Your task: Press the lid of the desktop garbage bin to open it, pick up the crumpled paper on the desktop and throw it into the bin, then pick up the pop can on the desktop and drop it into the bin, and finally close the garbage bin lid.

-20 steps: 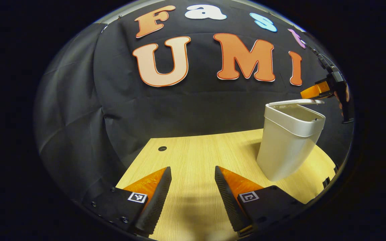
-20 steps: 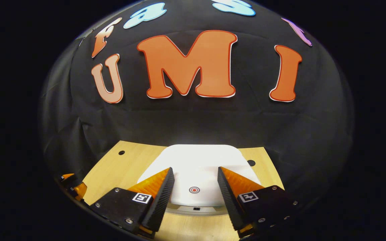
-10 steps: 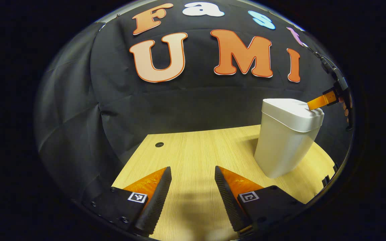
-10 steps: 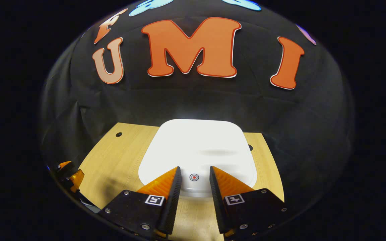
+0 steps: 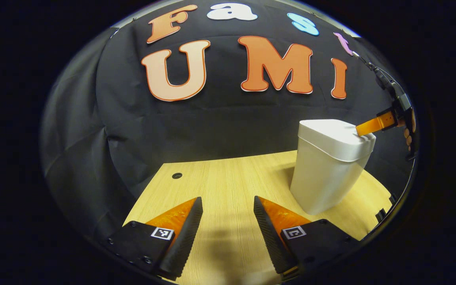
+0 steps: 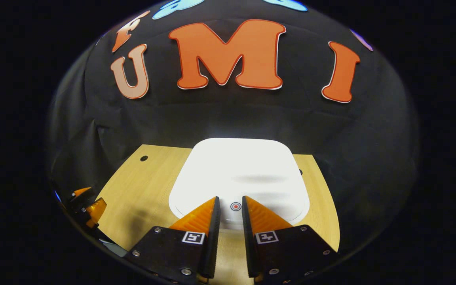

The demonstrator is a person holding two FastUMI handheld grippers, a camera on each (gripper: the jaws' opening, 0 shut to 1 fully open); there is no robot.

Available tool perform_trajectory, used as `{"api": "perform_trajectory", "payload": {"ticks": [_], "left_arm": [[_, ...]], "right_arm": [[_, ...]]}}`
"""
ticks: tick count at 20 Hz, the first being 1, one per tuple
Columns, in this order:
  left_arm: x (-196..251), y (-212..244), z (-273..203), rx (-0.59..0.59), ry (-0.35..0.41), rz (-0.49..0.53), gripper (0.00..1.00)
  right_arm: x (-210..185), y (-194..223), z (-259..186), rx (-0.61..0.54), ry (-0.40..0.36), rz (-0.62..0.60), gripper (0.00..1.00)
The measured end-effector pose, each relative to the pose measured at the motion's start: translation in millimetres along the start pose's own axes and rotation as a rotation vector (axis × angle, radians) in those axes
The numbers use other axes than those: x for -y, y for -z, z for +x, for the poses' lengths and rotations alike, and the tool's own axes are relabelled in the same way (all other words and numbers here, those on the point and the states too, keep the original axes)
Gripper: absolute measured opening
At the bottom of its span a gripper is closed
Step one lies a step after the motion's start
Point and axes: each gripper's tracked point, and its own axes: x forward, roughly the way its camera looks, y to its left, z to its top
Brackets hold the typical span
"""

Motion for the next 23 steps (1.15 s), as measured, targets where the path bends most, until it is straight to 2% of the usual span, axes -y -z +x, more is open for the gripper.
{"api": "perform_trajectory", "payload": {"ticks": [1, 3, 7, 8, 10, 11, 13, 16, 19, 23], "left_arm": [[-1, -5, -1, 0.011, 0.001, 0.000, 0.84], [-4, -16, 0, 0.029, 0.006, -0.010, 0.84], [-6, -37, -1, 0.064, 0.018, -0.030, 0.84], [-8, -45, -2, 0.076, 0.018, -0.030, 0.84], [-8, -57, -4, 0.100, 0.021, -0.041, 0.84], [-9, -65, -4, 0.120, 0.025, -0.051, 0.84], [-13, -75, -3, 0.151, 0.011, -0.059, 0.84], [-22, -90, -7, 0.203, -0.012, -0.081, 0.84], [-41, -108, -10, 0.282, -0.064, -0.088, 0.84], [-48, -122, -13, 0.340, -0.085, -0.077, 0.84]], "right_arm": [[-1, -1, -1, 0.018, 0.007, -0.001, 0.32], [-5, 1, -5, 0.027, 0.015, -0.008, 0.33], [-22, 0, -14, 0.084, -0.001, 0.005, 0.51], [-25, -3, -16, 0.112, -0.003, -0.003, 0.58], [-31, -11, -20, 0.198, 0.007, -0.047, 0.60], [-36, -13, -22, 0.236, 0.017, -0.075, 0.71], [-49, -22, -27, 0.305, 0.009, -0.099, 0.78], [-63, -26, -30, 0.353, -0.019, -0.106, 0.81], [-75, -34, -39, 0.435, -0.030, -0.099, 0.89], [-75, -32, -39, 0.463, 0.004, -0.113, 0.92]]}}
